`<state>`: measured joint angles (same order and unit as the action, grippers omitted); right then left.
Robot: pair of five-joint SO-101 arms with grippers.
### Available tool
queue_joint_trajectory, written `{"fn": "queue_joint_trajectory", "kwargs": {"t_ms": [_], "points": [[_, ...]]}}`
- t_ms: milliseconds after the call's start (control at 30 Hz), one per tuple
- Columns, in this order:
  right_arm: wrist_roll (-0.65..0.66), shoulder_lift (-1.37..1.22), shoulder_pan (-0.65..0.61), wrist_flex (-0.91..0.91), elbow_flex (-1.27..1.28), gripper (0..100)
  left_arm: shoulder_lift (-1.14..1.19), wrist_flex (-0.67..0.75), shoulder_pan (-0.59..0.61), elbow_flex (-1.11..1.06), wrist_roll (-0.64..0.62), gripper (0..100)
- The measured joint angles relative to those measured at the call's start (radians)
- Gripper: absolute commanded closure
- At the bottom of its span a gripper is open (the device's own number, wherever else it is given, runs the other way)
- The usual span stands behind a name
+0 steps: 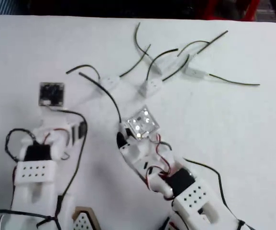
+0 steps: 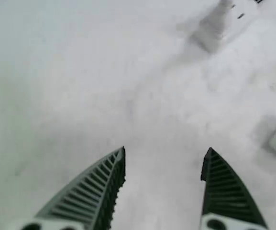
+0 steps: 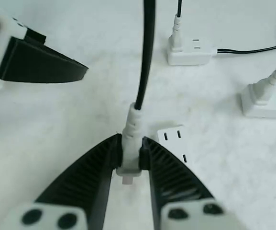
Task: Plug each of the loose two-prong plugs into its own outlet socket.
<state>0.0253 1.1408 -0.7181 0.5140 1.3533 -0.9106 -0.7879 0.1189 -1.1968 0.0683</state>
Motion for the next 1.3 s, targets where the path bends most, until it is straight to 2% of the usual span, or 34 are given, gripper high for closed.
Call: {"fn": "queue_joint_trajectory", "kwargs": {"t_ms": [133, 367, 433, 767, 1033, 1133, 1300], "points": [[0.000, 0.009, 0.000, -0.002, 0.003, 98.1, -0.055, 0.000, -0.086, 0.014, -0.031, 74], [0.000, 0.018, -0.002, -0.002, 0.018, 98.1, -0.287, 0.002, -0.233, 0.014, -0.041, 74], [0.000, 0.018, -0.034, -0.002, 0.025, 98.1, -0.333, 0.002, -0.276, 0.002, -0.044, 74], [-0.002, 0.017, -0.068, 0.003, 0.026, 98.1, -0.373, -0.049, -0.414, -0.012, -0.046, 74], [-0.002, 0.017, -0.032, 0.003, 0.026, 98.1, -0.370, -0.077, -0.411, -0.014, -0.046, 74], [-0.011, 0.018, 0.061, 0.003, 0.021, 98.1, -0.368, -0.077, -0.356, -0.014, -0.044, 74], [-0.135, 0.018, 0.275, -0.074, 0.014, 98.1, -0.368, -0.077, -0.272, -0.014, -0.057, 72]]}}
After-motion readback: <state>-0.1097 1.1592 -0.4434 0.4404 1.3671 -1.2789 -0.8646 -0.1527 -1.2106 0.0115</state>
